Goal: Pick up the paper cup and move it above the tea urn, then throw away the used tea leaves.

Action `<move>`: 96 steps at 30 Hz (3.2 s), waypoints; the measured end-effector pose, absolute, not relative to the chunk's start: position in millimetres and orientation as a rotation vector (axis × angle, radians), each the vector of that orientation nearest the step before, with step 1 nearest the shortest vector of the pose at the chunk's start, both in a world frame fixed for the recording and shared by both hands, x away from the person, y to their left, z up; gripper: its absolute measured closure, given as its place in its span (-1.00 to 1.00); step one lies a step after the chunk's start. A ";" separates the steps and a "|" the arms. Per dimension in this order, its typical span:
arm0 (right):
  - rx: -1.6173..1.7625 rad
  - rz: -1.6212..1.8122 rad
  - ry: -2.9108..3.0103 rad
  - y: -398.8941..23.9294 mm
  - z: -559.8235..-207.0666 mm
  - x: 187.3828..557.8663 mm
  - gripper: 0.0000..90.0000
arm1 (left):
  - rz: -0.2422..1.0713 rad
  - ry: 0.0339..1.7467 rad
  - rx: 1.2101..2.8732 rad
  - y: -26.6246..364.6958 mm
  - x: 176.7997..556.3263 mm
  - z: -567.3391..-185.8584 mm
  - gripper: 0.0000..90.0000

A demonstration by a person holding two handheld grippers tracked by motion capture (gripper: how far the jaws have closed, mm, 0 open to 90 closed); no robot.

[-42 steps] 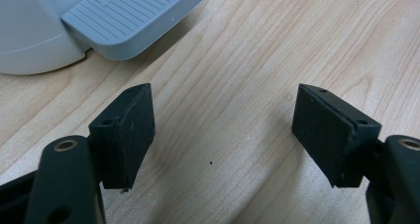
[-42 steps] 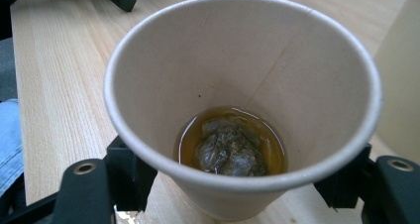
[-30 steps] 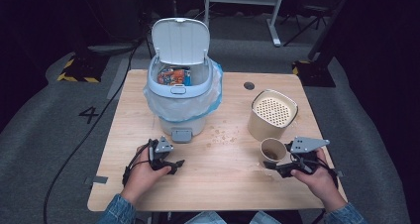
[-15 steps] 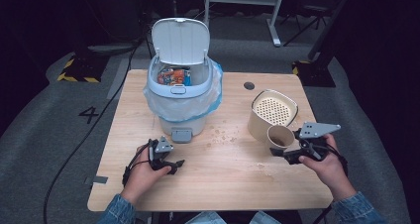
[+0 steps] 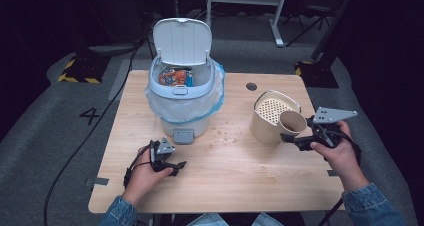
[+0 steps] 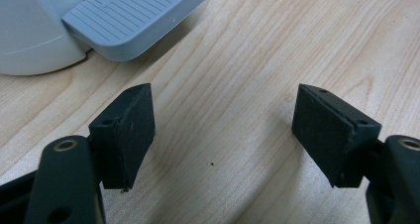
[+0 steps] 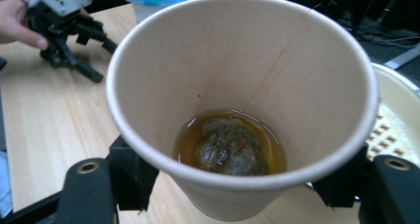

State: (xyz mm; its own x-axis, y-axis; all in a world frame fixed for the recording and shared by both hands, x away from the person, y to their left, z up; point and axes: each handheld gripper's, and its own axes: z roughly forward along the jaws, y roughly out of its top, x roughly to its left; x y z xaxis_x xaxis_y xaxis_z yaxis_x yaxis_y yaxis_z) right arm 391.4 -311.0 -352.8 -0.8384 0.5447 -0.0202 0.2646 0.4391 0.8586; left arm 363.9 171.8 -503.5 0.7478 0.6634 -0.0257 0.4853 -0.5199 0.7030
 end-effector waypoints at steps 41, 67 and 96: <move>0.746 1.058 2.204 -321.9 -351.5 489.1 -0.30 | 0.320 0.858 2.224 171.8 363.8 -503.6 -0.44; 0.143 0.385 1.990 -310.6 -346.9 484.1 -0.25 | 0.327 0.866 2.222 172.1 364.7 -503.5 -0.43; -0.584 -0.588 1.416 -271.5 -368.3 467.2 -0.24 | 0.329 0.866 2.223 171.8 364.5 -503.6 -0.44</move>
